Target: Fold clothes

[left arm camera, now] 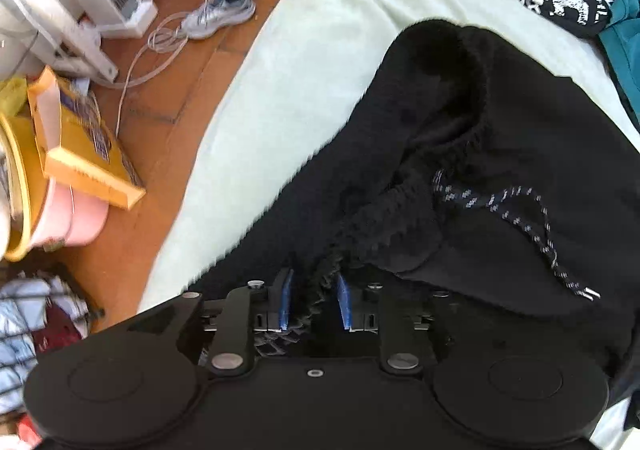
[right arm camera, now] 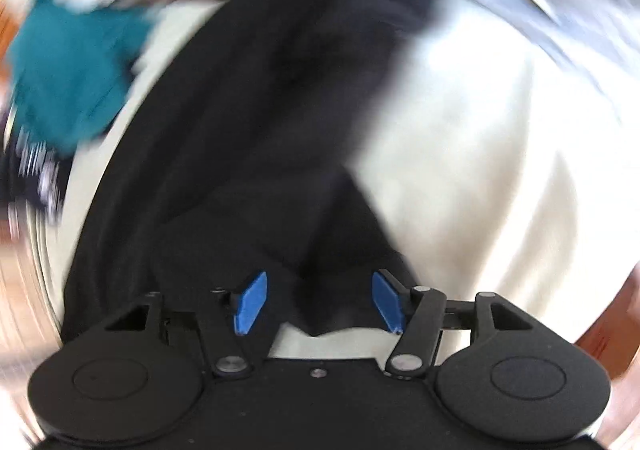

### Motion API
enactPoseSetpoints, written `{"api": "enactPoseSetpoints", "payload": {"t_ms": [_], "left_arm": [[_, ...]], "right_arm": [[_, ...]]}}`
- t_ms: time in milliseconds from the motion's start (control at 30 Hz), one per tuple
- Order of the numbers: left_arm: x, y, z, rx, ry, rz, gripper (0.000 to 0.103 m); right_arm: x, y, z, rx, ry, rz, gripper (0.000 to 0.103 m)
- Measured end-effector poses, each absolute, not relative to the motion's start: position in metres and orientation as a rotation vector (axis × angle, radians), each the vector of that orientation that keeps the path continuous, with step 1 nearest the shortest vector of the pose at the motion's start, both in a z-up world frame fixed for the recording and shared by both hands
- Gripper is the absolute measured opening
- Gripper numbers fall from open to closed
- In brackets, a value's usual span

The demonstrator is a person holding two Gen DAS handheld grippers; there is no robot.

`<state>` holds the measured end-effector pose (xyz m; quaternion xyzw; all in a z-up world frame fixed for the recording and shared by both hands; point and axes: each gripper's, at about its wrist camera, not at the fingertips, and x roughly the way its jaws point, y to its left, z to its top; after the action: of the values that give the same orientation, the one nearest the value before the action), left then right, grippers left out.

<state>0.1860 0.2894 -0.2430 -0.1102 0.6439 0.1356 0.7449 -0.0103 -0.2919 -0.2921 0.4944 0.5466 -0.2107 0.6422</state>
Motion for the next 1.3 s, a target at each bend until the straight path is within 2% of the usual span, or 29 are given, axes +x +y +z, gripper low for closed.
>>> {"api": "enactPoseSetpoints", "payload": {"t_ms": [67, 133, 167, 200, 233, 500, 533, 567, 600, 633, 667, 967, 1133, 1300], "left_arm": [[0.182, 0.289, -0.240, -0.251, 1.399, 0.319, 0.040], [0.182, 0.288, -0.241, -0.262, 1.408, 0.337, 0.040], [0.182, 0.287, -0.241, -0.268, 1.413, 0.346, 0.040], [0.182, 0.287, -0.242, -0.274, 1.417, 0.355, 0.040], [0.182, 0.286, -0.242, -0.279, 1.422, 0.364, 0.040], [0.187, 0.272, -0.247, -0.235, 1.448, 0.375, 0.041], [0.187, 0.271, -0.248, -0.229, 1.447, 0.373, 0.041], [0.188, 0.270, -0.248, -0.220, 1.449, 0.372, 0.040], [0.188, 0.268, -0.249, -0.200, 1.455, 0.366, 0.034], [0.189, 0.267, -0.249, -0.178, 1.462, 0.360, 0.028], [0.189, 0.267, -0.250, -0.172, 1.465, 0.356, 0.015], [0.191, 0.271, -0.223, -0.168, 1.416, 0.294, 0.011], [0.187, 0.278, -0.200, -0.191, 1.385, 0.288, 0.011], [0.180, 0.290, -0.193, -0.238, 1.380, 0.325, 0.011]], "right_arm": [[-0.030, -0.294, -0.316, 1.248, 1.247, -0.528, 0.067], [-0.042, -0.290, -0.331, 1.326, 1.215, -0.563, 0.066], [-0.047, -0.287, -0.336, 1.357, 1.183, -0.572, 0.058], [-0.051, -0.283, -0.340, 1.383, 1.156, -0.581, 0.046], [-0.051, -0.280, -0.342, 1.389, 1.152, -0.592, 0.025], [-0.064, -0.285, -0.361, 1.624, 1.018, -0.765, 0.025], [-0.064, -0.286, -0.360, 1.625, 1.016, -0.789, 0.019], [-0.062, -0.288, -0.355, 1.581, 1.015, -0.806, 0.011], [-0.060, -0.288, -0.350, 1.545, 1.015, -0.802, 0.010], [-0.057, -0.288, -0.344, 1.512, 1.011, -0.798, 0.007], [-0.055, -0.291, -0.336, 1.486, 0.992, -0.792, 0.006], [-0.046, -0.339, -0.250, 1.263, 0.826, -0.709, 0.004], [-0.032, -0.379, -0.178, 1.007, 0.763, -0.638, 0.004], [-0.057, -0.415, -0.167, 0.806, 0.814, -0.697, 0.004]]}}
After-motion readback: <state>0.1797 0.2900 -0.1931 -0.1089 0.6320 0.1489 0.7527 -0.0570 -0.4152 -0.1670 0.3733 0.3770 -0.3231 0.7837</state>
